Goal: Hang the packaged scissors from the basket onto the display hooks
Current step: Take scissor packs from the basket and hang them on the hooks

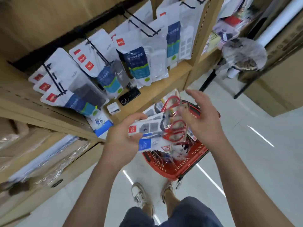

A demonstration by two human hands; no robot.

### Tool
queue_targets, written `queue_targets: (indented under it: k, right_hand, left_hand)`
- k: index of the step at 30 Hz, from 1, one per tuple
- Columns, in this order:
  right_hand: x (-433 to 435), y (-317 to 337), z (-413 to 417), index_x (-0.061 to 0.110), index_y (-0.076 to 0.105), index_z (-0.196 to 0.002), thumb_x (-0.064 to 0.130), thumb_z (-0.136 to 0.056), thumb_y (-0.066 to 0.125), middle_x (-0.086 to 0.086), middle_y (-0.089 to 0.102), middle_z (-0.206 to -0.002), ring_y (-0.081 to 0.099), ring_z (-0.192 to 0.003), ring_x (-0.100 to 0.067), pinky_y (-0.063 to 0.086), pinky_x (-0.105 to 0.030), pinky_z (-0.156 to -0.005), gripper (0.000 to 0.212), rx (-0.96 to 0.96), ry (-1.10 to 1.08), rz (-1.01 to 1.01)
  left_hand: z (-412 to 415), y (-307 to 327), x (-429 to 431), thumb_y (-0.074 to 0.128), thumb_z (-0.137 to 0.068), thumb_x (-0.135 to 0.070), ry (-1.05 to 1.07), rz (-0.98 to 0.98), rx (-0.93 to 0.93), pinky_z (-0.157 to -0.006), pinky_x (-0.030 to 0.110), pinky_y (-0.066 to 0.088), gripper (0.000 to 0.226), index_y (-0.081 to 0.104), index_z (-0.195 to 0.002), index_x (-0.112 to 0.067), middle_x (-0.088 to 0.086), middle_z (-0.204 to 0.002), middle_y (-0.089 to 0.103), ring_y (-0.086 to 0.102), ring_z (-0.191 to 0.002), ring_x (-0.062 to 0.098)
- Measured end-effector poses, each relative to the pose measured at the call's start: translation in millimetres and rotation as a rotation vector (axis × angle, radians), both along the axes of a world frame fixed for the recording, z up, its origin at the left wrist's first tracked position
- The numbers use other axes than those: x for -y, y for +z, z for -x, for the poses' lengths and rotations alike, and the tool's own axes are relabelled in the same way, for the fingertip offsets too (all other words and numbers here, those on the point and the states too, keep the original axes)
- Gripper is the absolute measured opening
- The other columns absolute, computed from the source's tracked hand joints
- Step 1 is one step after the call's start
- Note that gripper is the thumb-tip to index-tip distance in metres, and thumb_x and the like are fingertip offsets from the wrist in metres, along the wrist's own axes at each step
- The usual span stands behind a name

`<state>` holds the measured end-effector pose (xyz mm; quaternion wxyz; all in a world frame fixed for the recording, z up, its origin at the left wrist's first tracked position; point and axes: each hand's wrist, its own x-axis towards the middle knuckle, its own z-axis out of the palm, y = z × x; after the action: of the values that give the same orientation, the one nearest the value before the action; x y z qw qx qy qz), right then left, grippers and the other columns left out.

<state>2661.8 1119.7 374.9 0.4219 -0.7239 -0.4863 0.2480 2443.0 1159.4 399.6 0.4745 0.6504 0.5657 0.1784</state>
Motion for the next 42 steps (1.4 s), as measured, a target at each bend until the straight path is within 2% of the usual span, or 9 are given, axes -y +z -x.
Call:
queue_targets:
  k: [3, 6, 9, 14, 20, 23, 26, 35, 42]
  right_hand:
    - [-12.4, 49.5, 23.5, 0.030, 0.050, -0.142, 0.053, -0.084, 0.068, 0.010, 0.046, -0.146, 0.026, -0.143, -0.008, 0.015, -0.041, -0.119, 0.064, 0.219, 0.476, 0.186]
    - [-19.1, 76.4, 56.1, 0.033, 0.058, -0.123, 0.050, -0.077, 0.076, 0.011, 0.062, -0.116, 0.053, -0.118, -0.013, 0.027, -0.048, -0.114, 0.053, 0.381, 0.596, 0.272]
    - [-23.6, 87.6, 88.8, 0.020, 0.066, -0.105, 0.024, -0.080, 0.080, 0.005, 0.071, -0.099, 0.066, -0.095, -0.016, 0.052, -0.041, -0.090, 0.029, 0.101, 0.621, 0.267]
    - [-24.3, 92.6, 140.3, 0.015, 0.070, -0.109, 0.007, -0.083, 0.076, 0.005, 0.074, -0.097, 0.068, -0.091, -0.008, 0.053, -0.027, -0.084, 0.028, -0.268, 0.421, 0.094]
    - [-40.0, 128.8, 177.0, 0.010, 0.068, -0.106, 0.003, -0.086, 0.071, 0.007, 0.076, -0.078, 0.071, -0.073, -0.006, 0.055, -0.020, -0.067, 0.021, -0.553, 0.249, -0.092]
    - [-53.8, 140.7, 188.5, 0.009, 0.068, -0.106, 0.013, -0.094, 0.064, -0.004, 0.077, -0.097, 0.073, -0.092, -0.024, 0.059, -0.038, -0.079, 0.014, -0.619, 0.247, -0.098]
    - [-76.4, 144.2, 198.7, 0.013, 0.069, -0.108, 0.018, -0.100, 0.054, -0.001, 0.077, -0.101, 0.073, -0.095, -0.020, 0.059, -0.038, -0.081, 0.018, -0.627, 0.230, -0.117]
    - [-164.1, 157.6, 182.3, 0.026, 0.069, -0.096, 0.011, -0.095, 0.063, 0.010, 0.077, -0.090, 0.073, -0.086, -0.010, 0.057, -0.030, -0.071, 0.016, -0.574, 0.192, -0.280]
    - [-224.9, 193.6, 186.8, 0.026, 0.069, -0.091, 0.006, -0.096, 0.059, 0.014, 0.076, -0.088, 0.071, -0.085, -0.006, 0.054, -0.021, -0.072, 0.023, -0.547, 0.425, -0.360]
  left_hand:
    - [28.2, 37.5, -1.8, 0.062, -0.086, 0.008, -0.172, -0.107, -0.132, -0.069, 0.031, 0.057, 0.061, 0.059, -0.100, -0.051, -0.029, -0.096, 0.063, 0.062, -0.087, 0.001]
    - [53.9, 71.1, -10.2, 0.061, -0.082, 0.010, -0.212, -0.261, -0.152, -0.081, 0.034, 0.054, 0.067, 0.056, -0.104, -0.052, -0.013, -0.105, 0.063, 0.057, -0.091, 0.010]
    - [78.2, 98.5, -21.6, 0.063, -0.083, 0.009, -0.162, -0.346, -0.099, -0.075, 0.028, 0.050, 0.066, 0.055, -0.113, -0.049, -0.007, -0.109, 0.063, 0.055, -0.083, 0.009]
    - [105.2, 123.6, -34.1, 0.074, -0.084, -0.012, 0.083, -0.565, -0.060, -0.097, 0.030, 0.046, 0.060, 0.049, -0.134, -0.036, -0.012, -0.122, 0.059, 0.052, -0.116, 0.006]
    - [129.2, 119.3, -18.9, 0.081, -0.078, -0.026, 0.454, -0.170, 0.310, -0.071, 0.027, 0.057, 0.043, 0.058, -0.114, -0.022, 0.000, -0.097, 0.069, 0.069, -0.083, 0.009]
    - [140.8, 116.2, -28.1, 0.076, -0.085, -0.019, 0.590, -0.047, 0.484, -0.074, 0.041, 0.060, 0.018, 0.066, -0.099, -0.018, 0.010, -0.092, 0.075, 0.074, -0.078, 0.021]
    - [145.9, 120.0, -46.1, 0.069, -0.090, -0.014, 0.670, -0.066, 0.541, -0.081, 0.051, 0.059, 0.006, 0.067, -0.095, -0.016, 0.005, -0.085, 0.076, 0.073, -0.080, 0.026]
    - [153.5, 129.5, -77.3, 0.058, -0.095, -0.002, 0.765, -0.207, 0.535, -0.072, 0.034, 0.053, 0.011, 0.063, -0.098, -0.011, 0.002, -0.088, 0.077, 0.072, -0.078, 0.018]
    - [153.7, 137.1, -91.8, 0.065, -0.085, -0.006, 0.741, -0.331, 0.599, -0.074, 0.035, 0.057, 0.012, 0.060, -0.095, -0.011, 0.007, -0.091, 0.077, 0.071, -0.081, 0.019]
